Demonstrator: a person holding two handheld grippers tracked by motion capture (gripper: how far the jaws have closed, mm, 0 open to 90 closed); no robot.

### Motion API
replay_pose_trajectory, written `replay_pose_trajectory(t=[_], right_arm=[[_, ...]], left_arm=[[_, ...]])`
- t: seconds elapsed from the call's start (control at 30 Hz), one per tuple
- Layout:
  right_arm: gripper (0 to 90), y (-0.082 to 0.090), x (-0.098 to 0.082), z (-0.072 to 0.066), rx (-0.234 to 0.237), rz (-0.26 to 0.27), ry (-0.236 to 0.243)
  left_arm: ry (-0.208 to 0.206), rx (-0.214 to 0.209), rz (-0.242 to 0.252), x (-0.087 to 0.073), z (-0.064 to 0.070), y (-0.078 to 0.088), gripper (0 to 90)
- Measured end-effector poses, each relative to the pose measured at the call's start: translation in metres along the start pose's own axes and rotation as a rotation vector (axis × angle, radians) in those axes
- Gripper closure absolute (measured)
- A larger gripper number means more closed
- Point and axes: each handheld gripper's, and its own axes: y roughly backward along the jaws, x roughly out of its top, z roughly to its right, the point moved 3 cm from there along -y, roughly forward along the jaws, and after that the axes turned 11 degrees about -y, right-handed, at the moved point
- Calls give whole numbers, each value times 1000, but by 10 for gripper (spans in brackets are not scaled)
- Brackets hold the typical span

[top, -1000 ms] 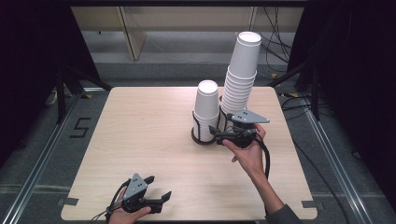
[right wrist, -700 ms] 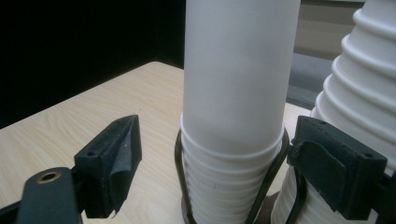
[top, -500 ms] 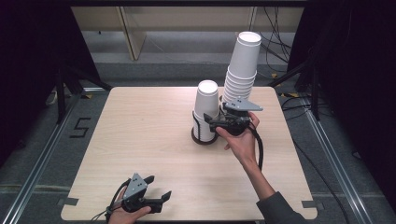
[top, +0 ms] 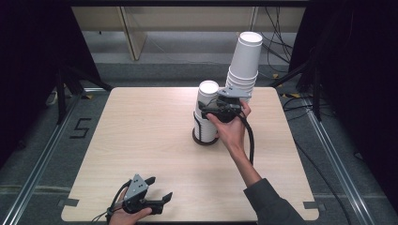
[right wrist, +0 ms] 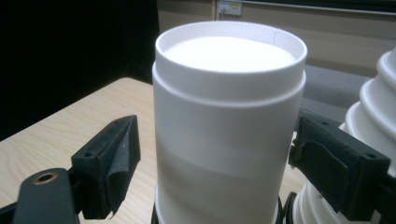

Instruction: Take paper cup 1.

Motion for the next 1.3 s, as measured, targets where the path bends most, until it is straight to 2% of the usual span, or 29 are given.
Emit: replay_pose_trajectory(t=[0.03,0.13,0.17,0.27,0.3,0.33,0.37,0.47,0.67,0.83,0.9,1.2,1.3], right_arm=[[160,-1,0,1,1,-4,9],[157,-4,0,-1,14,-8,-15],[157,-6,0,0,-3,-7,-1],[157,-8,0,0,-5,0,4],[158,-10,-1,-1,-7,-17,-27],[158,-10,-1,-1,-7,-17,-27],[158,-11,0,0,-18,-18,-7],[160,-15,-1,0,-22,-19,-32],[160,-22,-1,0,-30,-11,-40],[163,-25,-1,-2,-48,-20,-48],[170,-25,-1,-2,-54,-21,-37],[193,-25,0,-1,-63,-20,-30],[197,-25,1,-2,-50,-17,-45]], left_arm=[[0,0,0,0,0,0,146],[-1,-7,8,0,0,0,146],[-3,-2,0,0,0,0,146],[-4,-7,6,0,0,0,146],[-2,-7,8,0,0,0,146],[1,-8,12,0,0,-1,146],[1,-4,10,0,0,-1,146],[-3,-8,8,0,0,0,146],[-2,-8,8,0,0,0,146],[-5,-8,7,0,1,0,146],[-4,-8,8,0,0,-1,146],[-10,-10,6,0,1,0,146],[-7,-6,4,0,1,0,146]])
